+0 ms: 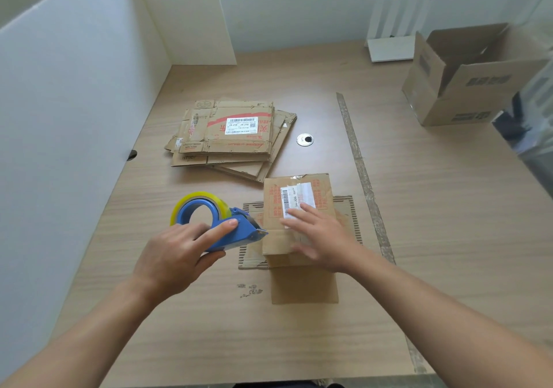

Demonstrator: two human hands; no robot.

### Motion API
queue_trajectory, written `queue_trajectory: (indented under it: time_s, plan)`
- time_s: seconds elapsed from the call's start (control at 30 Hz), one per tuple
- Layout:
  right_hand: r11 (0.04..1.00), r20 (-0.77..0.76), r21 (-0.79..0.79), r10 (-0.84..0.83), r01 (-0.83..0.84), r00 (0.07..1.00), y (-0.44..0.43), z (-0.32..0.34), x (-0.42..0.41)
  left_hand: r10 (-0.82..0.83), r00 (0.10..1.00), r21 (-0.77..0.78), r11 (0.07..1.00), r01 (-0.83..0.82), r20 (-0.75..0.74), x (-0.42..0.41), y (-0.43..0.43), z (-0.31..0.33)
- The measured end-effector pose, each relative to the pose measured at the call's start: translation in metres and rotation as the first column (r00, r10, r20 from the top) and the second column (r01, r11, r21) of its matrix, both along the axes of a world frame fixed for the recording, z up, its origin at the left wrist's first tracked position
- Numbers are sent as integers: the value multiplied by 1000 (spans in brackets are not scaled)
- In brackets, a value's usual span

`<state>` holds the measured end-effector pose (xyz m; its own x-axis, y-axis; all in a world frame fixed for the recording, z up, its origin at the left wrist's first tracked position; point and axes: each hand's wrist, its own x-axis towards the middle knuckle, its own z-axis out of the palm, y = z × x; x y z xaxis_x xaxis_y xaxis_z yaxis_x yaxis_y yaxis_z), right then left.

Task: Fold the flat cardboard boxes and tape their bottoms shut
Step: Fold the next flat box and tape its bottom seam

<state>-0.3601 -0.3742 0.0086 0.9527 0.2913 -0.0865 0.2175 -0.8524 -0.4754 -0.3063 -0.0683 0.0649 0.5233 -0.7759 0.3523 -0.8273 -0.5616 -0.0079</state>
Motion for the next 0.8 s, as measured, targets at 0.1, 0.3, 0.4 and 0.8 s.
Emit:
queue_trajectory:
  time_s: [0.1, 0.3, 0.4, 0.8]
  plan:
    - [865, -40, 484, -132, 134, 991, 0, 26, -2, -24, 1000, -20, 1000, 24, 1, -1, -5, 2]
    - [830, -89, 556, 1, 48, 996, 10, 46, -10, -87, 996, -38, 996, 86, -27, -6, -17, 6]
    - [793, -142, 601, -15, 98, 990, 11, 47, -10, -116, 991, -45, 993, 113, -62, -5, -21, 8]
    - [627, -263, 661, -320, 412, 910, 0, 37, 3, -137, 950, -48, 990, 129, -279, -2, -42, 12]
